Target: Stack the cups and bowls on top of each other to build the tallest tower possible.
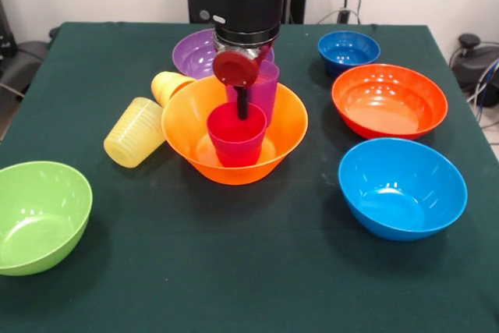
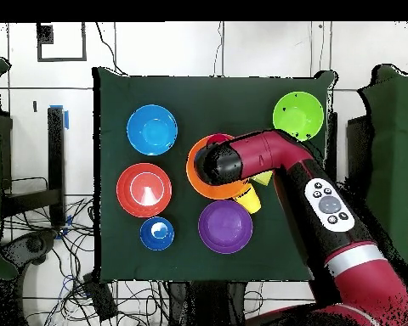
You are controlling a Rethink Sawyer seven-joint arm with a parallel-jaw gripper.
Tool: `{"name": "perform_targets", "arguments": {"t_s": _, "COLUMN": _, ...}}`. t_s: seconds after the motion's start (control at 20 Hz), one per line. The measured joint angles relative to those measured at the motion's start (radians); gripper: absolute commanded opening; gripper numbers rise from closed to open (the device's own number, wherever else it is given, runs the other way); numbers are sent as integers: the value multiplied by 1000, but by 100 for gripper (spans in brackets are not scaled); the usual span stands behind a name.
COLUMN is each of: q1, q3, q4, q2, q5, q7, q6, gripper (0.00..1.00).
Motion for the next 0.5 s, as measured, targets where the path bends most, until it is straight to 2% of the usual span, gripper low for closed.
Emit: {"name": "perform_targets", "arguments": {"t_s": 0.5, "q1": -23, "q3": 0, "q4": -1, "q2": 44, "q5": -81, "q7": -9, "q6": 0, "gripper": 0}}
